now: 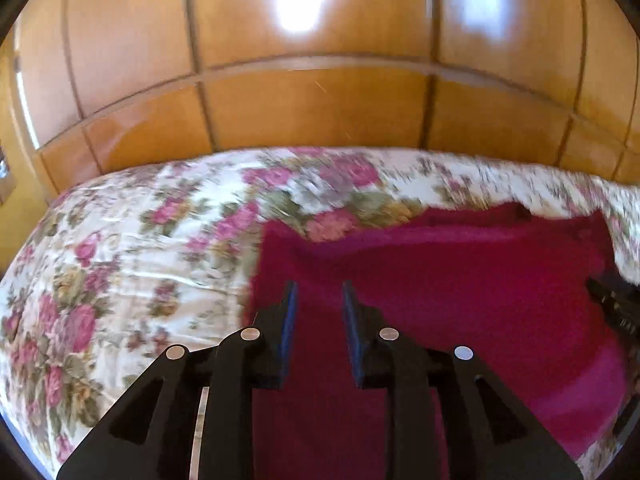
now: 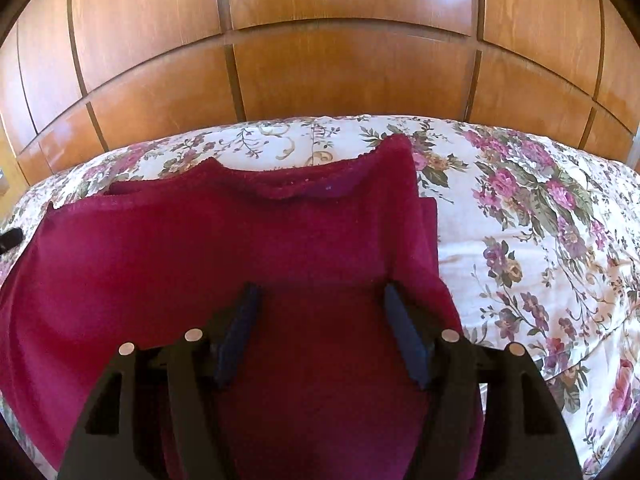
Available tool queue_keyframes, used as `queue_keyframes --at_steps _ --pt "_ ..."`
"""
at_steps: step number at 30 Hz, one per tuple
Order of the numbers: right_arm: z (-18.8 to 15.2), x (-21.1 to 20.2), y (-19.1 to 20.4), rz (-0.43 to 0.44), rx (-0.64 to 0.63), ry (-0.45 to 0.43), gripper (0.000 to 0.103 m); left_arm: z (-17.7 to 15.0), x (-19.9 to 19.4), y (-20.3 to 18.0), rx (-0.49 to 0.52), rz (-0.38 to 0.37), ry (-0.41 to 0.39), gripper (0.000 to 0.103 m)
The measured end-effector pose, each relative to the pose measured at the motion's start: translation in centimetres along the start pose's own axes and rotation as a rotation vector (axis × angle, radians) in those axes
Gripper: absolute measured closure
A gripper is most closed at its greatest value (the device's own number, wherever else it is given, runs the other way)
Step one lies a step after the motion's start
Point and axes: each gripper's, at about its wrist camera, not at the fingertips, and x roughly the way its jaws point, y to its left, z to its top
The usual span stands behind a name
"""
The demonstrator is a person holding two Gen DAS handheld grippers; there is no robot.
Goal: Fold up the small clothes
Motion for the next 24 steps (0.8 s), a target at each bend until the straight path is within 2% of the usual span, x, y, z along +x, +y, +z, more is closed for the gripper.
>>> queue_keyframes --at_steps 5,10,13,24 --pt "0.0 0.2 -0.5 0.033 0.022 -0.004 0.035 -1.0 2.6 -1.0 0.009 -0.014 0.058 0.079" --pt "0.0 0.5 -1.1 0.077 0.054 -0.005 0.034 -1.7 3.3 -0.2 -0.017 -0.037 0.048 0.072" --pt "0.0 0.5 -1.6 0.106 0.076 -0.007 0.033 -2.2 3.5 0.0 -0.034 -0.053 0.03 0.072" --pt "-0.1 0.4 -1.4 0.103 0.073 -0.012 0.032 -2.4 3.5 0.5 -0.066 -0.074 0.015 0.072"
